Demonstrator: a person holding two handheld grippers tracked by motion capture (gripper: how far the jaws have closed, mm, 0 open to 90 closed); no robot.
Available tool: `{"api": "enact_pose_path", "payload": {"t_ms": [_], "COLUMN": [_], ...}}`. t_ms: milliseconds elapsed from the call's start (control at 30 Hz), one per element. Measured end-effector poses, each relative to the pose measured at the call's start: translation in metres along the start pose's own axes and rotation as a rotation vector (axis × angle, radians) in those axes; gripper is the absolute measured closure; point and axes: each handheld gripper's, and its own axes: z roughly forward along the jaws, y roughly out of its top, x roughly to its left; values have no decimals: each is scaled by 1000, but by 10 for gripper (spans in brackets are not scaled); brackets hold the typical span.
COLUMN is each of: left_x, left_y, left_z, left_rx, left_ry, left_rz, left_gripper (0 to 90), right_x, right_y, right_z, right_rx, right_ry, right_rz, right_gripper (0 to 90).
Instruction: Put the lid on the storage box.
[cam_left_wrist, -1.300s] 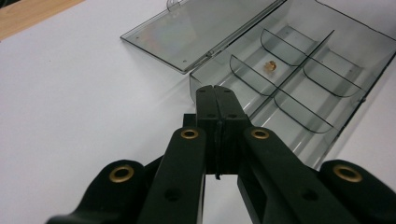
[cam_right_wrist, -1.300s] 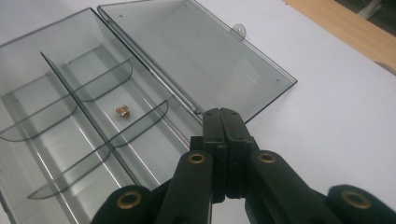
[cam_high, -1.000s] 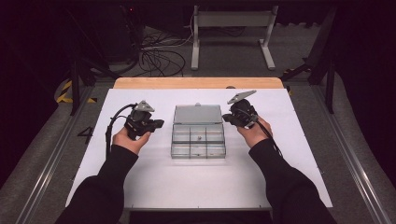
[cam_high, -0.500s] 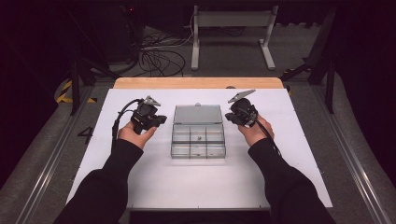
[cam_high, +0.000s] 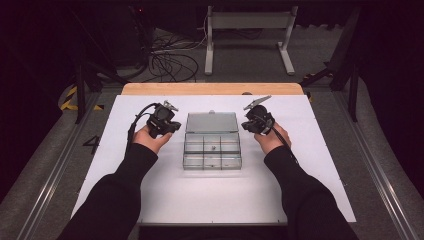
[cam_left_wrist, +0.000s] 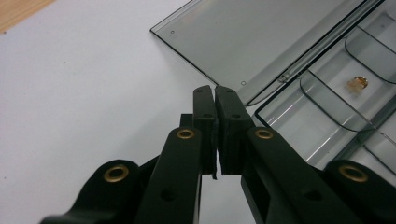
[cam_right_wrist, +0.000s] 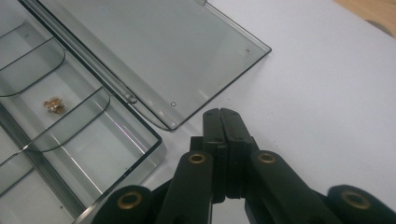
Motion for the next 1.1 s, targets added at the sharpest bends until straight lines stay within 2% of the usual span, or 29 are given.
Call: {"api": "enact_pose_path", "payload": {"t_ms": [100,433,733,967,1100], "left_x": [1,5,7,3,3], "left_y": [0,0,-3,-3,-3], "left_z": [6,25,39,49,52], "left_rx": [13,12,41,64,70], "left_ry": [-12,-6,-16,-20,-19], "left_rz": [-5,-8,-23,1,-4], "left_gripper": [870,863,865,865,864], "right_x": [-1,-5,-5,-3,-3], "right_y": [0,1,-1,-1,-2], "right_z": [3,15,27,33,36], "right_rx": [-5,9,26,34,37], "right_ry": [1,11,6,7,9], "right_rz": [10,36,22,21,20], "right_gripper": [900,900,900,900,900]}}
